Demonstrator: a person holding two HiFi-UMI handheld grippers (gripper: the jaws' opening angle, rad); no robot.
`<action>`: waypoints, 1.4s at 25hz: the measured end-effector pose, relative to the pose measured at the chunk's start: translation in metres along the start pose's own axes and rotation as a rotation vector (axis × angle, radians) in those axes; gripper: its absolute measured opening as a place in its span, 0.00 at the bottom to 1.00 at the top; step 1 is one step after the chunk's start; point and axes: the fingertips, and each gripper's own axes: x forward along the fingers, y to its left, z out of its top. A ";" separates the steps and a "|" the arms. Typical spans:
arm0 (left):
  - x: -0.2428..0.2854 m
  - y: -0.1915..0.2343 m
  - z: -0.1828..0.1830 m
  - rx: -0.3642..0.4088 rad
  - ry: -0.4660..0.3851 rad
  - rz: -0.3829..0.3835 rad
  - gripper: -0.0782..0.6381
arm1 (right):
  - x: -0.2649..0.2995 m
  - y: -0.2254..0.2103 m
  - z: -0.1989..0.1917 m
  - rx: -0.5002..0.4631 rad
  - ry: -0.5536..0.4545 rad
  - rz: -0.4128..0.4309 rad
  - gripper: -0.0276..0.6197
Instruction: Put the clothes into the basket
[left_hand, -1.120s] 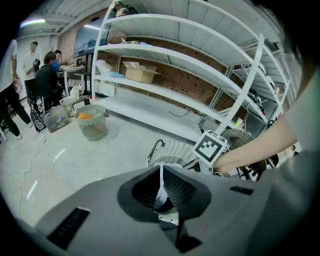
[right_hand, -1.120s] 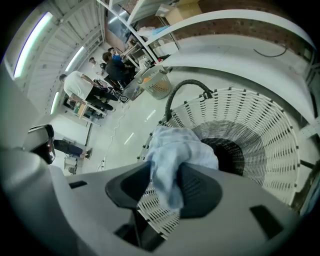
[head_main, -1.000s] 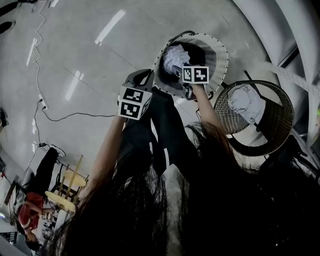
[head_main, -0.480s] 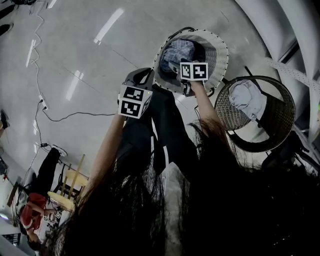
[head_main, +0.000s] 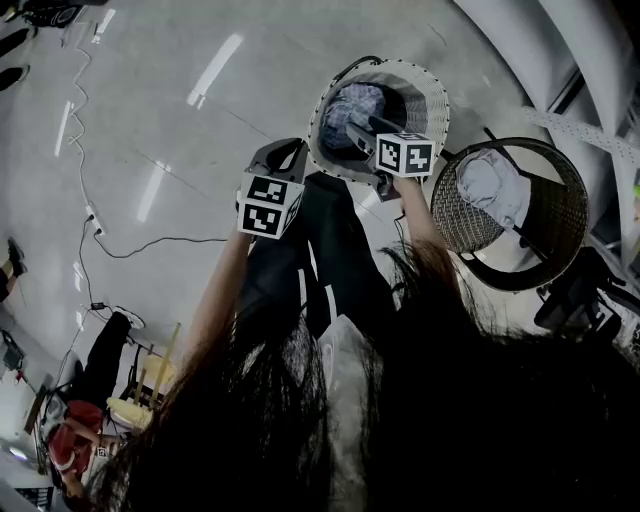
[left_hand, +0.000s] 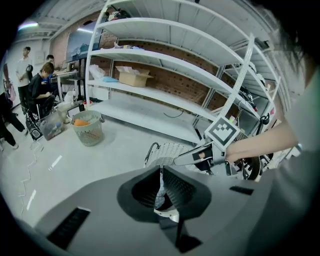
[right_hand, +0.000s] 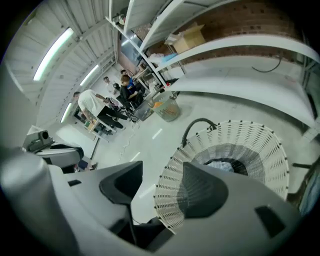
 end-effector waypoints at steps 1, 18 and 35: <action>-0.006 -0.004 0.002 -0.001 -0.005 -0.002 0.15 | -0.010 0.006 0.003 0.012 -0.027 0.002 0.45; -0.119 -0.059 0.079 0.101 -0.221 -0.161 0.15 | -0.165 0.135 0.051 0.129 -0.465 0.030 0.31; -0.192 -0.098 0.069 0.290 -0.243 -0.334 0.15 | -0.252 0.213 0.000 0.163 -0.677 -0.092 0.24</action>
